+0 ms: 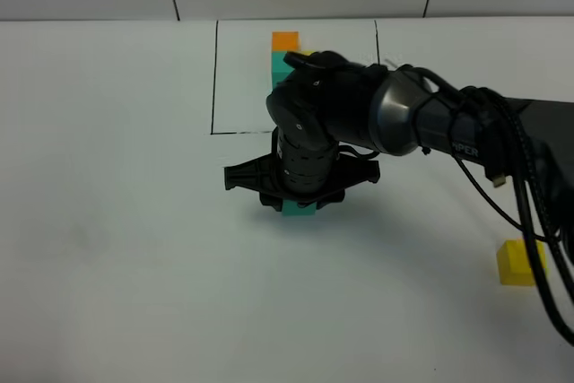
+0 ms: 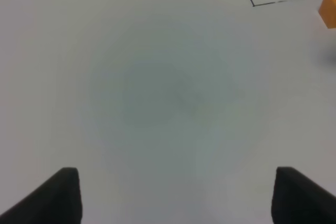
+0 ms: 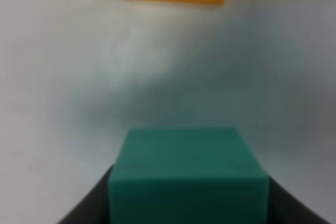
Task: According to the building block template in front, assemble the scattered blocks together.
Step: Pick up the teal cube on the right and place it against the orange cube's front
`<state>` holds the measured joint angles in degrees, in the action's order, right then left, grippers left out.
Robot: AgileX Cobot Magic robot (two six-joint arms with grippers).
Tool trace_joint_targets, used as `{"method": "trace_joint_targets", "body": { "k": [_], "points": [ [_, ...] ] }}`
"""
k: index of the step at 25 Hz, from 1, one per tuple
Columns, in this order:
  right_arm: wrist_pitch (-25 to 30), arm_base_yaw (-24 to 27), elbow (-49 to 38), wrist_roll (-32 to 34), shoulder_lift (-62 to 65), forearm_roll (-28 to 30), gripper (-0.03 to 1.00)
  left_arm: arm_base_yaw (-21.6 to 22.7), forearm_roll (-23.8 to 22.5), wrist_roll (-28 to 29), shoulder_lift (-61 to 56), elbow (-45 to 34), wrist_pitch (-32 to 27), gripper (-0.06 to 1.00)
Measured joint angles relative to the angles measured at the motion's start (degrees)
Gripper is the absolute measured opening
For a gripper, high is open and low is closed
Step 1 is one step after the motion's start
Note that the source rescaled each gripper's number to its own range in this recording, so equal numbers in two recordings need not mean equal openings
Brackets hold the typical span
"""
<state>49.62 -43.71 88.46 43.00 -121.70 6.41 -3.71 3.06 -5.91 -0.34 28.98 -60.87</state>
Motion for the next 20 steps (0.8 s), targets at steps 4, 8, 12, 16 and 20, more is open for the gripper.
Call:
{"method": "trace_joint_targets", "body": {
  "k": [4,8,12,16,20],
  "points": [
    [0.5,0.0,3.1,-1.0,-3.6,-0.2,0.03,0.0,0.0,0.0,0.0,0.0,0.0,0.69],
    [0.2,0.0,4.9,-1.0,-6.6,-0.1,0.03,0.0,0.0,0.0,0.0,0.0,0.0,0.69],
    [-0.3,0.0,5.8,-0.9,-8.7,0.0,0.03,0.0,0.0,0.0,0.0,0.0,0.0,0.69],
    [-0.8,0.1,6.1,-0.5,-9.0,0.6,0.03,0.0,0.0,0.0,0.0,0.0,0.0,0.69],
    [-1.2,0.1,6.1,0.1,-9.1,2.3,0.03,0.0,0.0,0.0,0.0,0.0,0.0,0.69]
  ]
}}
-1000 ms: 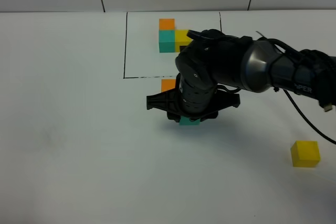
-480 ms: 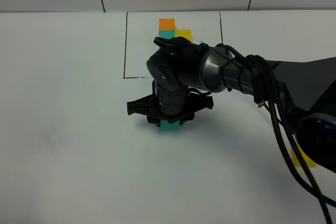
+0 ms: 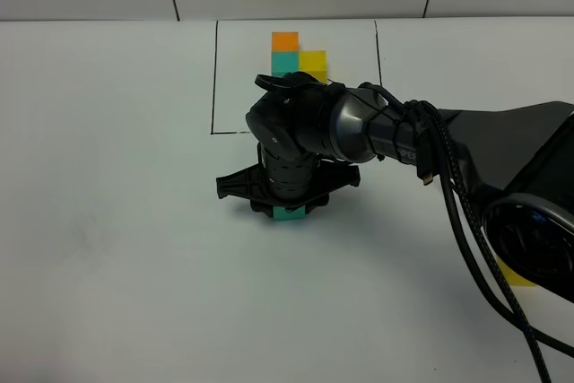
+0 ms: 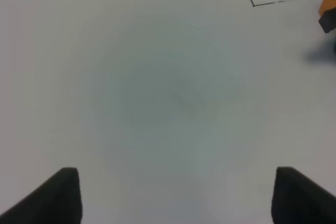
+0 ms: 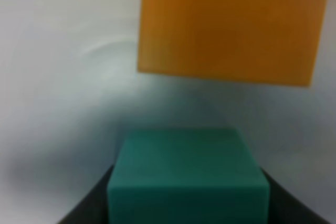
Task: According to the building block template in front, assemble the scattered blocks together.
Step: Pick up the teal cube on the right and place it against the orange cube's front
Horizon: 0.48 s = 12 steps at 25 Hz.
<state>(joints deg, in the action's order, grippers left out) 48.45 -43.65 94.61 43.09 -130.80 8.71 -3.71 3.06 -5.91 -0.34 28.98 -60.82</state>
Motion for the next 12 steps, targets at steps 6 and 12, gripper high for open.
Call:
{"method": "trace_joint_targets", "body": {
  "k": [6,12],
  "points": [
    [-0.5,0.2,0.0,1.5,-0.1,1.4,0.03,0.0,0.0,0.0,0.0,0.0,0.0,0.69],
    [-1.0,0.3,0.0,1.6,-0.1,1.7,0.03,0.0,0.0,0.0,0.0,0.0,0.0,0.69]
  ]
}}
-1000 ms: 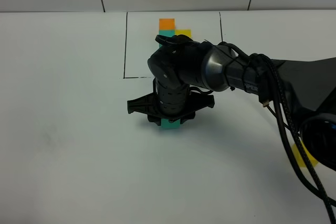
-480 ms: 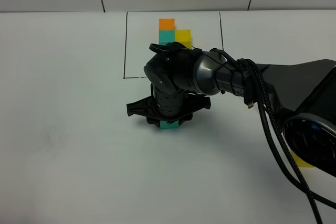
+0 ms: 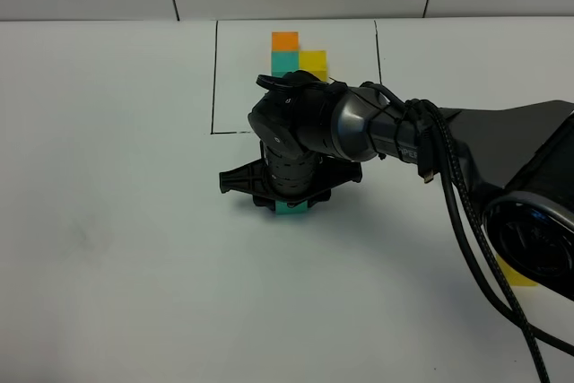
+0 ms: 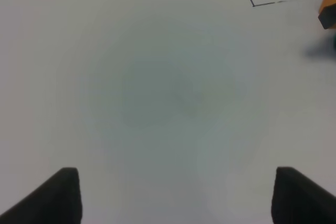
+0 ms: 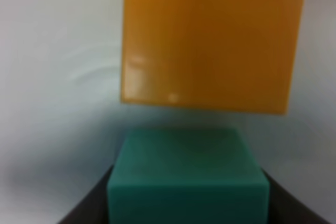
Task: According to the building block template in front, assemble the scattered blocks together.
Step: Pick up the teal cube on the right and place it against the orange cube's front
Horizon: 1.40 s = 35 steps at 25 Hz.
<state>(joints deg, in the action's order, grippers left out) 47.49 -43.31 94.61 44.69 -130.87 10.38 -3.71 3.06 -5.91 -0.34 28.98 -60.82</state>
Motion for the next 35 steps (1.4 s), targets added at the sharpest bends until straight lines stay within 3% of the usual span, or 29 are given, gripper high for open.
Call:
{"method": "trace_joint_targets", "body": {
  "k": [35],
  "points": [
    [-2.4,0.4,0.5,0.6,-0.8,3.5,0.03,0.0,0.0,0.1,0.0,0.0,0.0,0.69]
  ]
}}
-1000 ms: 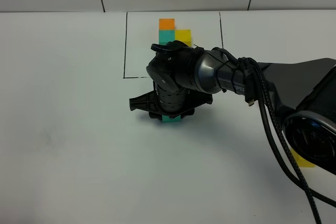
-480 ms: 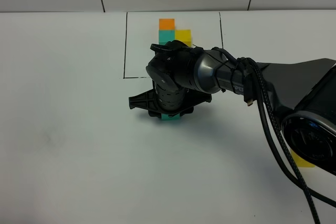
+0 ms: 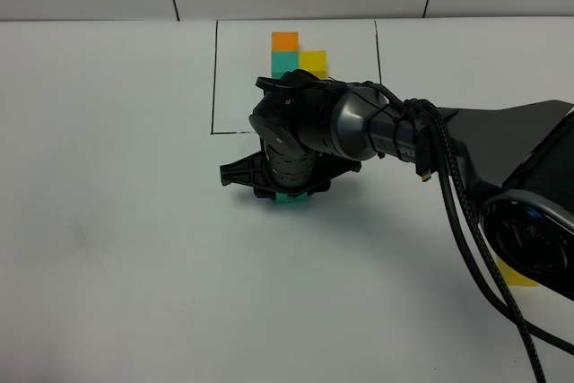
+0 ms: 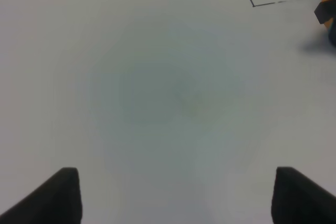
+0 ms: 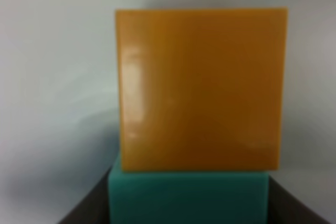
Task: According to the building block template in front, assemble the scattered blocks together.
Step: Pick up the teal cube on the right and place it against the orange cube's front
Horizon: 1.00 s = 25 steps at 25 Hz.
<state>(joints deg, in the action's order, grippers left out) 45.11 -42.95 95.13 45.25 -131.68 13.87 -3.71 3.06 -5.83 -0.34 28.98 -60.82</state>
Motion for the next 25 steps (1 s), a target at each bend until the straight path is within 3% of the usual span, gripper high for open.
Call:
{"method": "trace_joint_targets", "body": {
  "k": [25],
  "points": [
    [-0.1,0.5,0.1,0.5,-0.1,-2.0,0.03,0.0,0.0,0.0,0.0,0.0,0.0,0.69]
  ]
}}
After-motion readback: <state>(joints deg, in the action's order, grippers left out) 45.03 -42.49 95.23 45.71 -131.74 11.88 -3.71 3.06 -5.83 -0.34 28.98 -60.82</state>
